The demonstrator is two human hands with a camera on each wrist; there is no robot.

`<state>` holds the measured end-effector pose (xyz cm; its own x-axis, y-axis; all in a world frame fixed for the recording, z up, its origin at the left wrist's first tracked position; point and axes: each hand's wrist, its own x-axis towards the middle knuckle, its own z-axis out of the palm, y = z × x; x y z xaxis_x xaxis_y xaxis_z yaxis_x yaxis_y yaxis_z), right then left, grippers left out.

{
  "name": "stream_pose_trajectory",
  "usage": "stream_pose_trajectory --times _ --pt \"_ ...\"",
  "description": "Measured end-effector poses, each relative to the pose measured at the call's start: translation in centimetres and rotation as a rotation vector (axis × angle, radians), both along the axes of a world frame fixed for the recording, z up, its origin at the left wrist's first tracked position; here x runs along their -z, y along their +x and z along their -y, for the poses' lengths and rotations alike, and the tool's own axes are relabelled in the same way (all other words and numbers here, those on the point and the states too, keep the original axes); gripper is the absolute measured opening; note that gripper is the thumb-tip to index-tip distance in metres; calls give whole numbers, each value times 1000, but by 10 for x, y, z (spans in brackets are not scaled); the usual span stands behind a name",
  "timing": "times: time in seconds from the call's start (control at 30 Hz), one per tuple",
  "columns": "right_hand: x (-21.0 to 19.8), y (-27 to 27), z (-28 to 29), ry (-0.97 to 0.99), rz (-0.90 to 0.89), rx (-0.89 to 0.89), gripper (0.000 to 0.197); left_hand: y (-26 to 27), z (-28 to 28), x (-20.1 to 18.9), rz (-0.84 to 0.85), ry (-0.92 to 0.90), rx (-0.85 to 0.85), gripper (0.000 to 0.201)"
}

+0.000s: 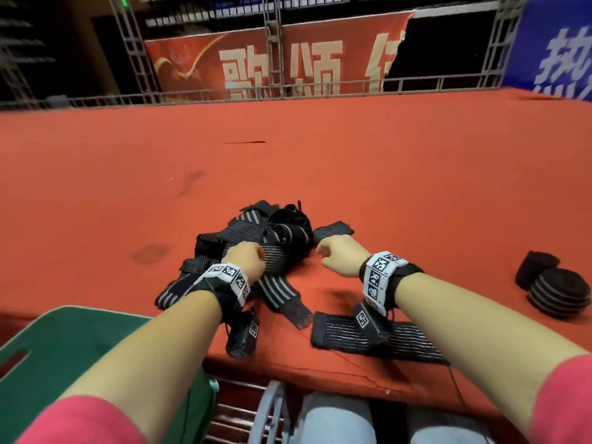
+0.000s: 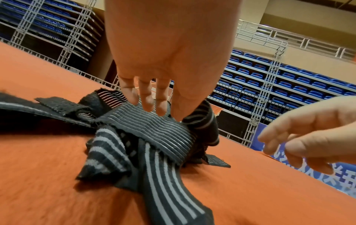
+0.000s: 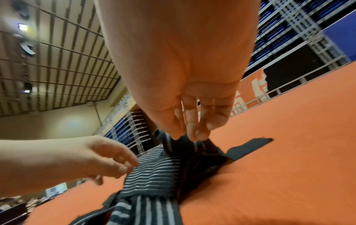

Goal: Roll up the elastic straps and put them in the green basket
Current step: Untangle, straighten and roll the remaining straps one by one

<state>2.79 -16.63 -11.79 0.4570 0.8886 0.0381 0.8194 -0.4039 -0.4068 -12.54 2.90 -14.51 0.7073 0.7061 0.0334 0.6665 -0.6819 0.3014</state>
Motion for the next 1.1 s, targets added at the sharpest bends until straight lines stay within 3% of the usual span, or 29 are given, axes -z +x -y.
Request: stream_pose_trajectory --times 0.27,0.33,0.57,0.7,0.83,0.97,1.1 --pt "7 -17 -73 50 -77 -189 47 25 -27 11 43 17 73 46" --pt "11 -16 -81 37 -72 -209 49 33 -28 14 19 43 120 43" --pt "38 7 -95 -40 32 -89 36 52 -27 25 -47 172 131 33" --pt "48 26 -91 -75 89 -27 28 51 -28 23 -41 125 144 21" --pt "50 39 -85 -85 64 77 29 41 -32 18 68 35 154 8" --pt "46 38 -78 -85 1 57 47 37 -23 9 208 42 235 12" --pt "40 35 -74 65 -46 -38 64 42 -7 -1 278 40 282 8"
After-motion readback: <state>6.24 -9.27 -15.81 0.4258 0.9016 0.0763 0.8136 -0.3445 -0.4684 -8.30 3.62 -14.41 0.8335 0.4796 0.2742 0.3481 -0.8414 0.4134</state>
